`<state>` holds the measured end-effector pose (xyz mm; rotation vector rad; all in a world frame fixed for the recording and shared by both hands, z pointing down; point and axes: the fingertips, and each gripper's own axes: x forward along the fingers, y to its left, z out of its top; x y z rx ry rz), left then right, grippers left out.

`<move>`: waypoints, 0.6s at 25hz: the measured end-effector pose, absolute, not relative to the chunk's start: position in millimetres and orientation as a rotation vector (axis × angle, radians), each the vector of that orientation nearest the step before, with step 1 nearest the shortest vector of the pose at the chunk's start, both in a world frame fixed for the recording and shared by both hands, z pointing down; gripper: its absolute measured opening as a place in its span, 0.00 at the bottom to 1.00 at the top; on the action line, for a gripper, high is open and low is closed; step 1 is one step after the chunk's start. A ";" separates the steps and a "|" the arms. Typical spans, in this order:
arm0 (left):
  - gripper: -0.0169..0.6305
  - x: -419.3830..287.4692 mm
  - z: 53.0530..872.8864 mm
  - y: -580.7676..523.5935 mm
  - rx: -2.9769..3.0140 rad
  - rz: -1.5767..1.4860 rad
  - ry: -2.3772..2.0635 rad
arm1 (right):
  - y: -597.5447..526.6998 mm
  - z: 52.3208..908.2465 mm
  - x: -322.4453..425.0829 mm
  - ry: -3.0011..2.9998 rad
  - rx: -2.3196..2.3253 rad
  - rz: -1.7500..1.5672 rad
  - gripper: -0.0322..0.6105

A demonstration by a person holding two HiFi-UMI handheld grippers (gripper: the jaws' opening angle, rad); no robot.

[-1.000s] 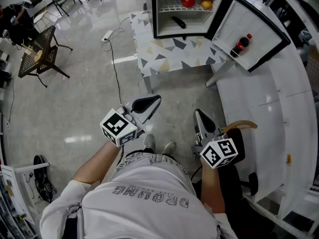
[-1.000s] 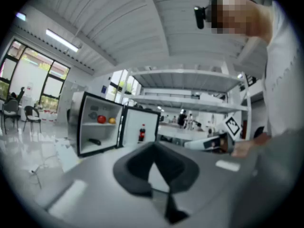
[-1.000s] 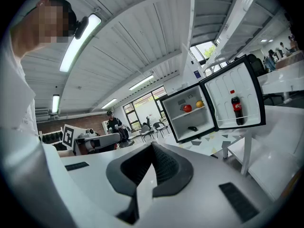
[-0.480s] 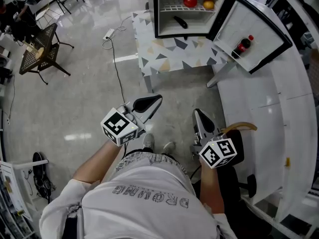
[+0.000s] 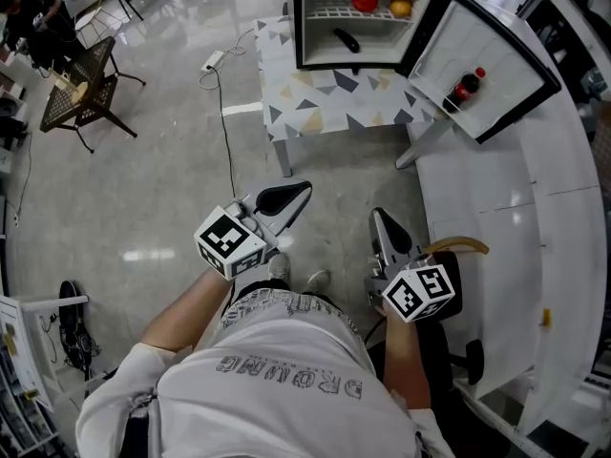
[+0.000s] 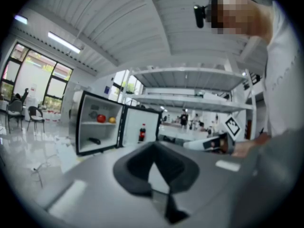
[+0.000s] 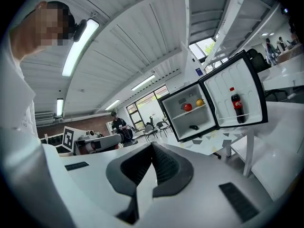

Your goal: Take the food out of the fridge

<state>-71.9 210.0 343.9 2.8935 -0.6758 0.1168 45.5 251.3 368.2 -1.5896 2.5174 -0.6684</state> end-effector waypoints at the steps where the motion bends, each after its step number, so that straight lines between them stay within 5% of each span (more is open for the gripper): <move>1: 0.04 -68.3 344.2 211.7 2.895 0.115 -0.680 | 252.6 369.0 48.0 2.524 -1.584 -0.670 0.05; 15: 0.04 -37.5 344.7 220.5 2.895 0.106 -0.733 | 261.3 371.3 87.2 2.538 -1.557 -0.653 0.05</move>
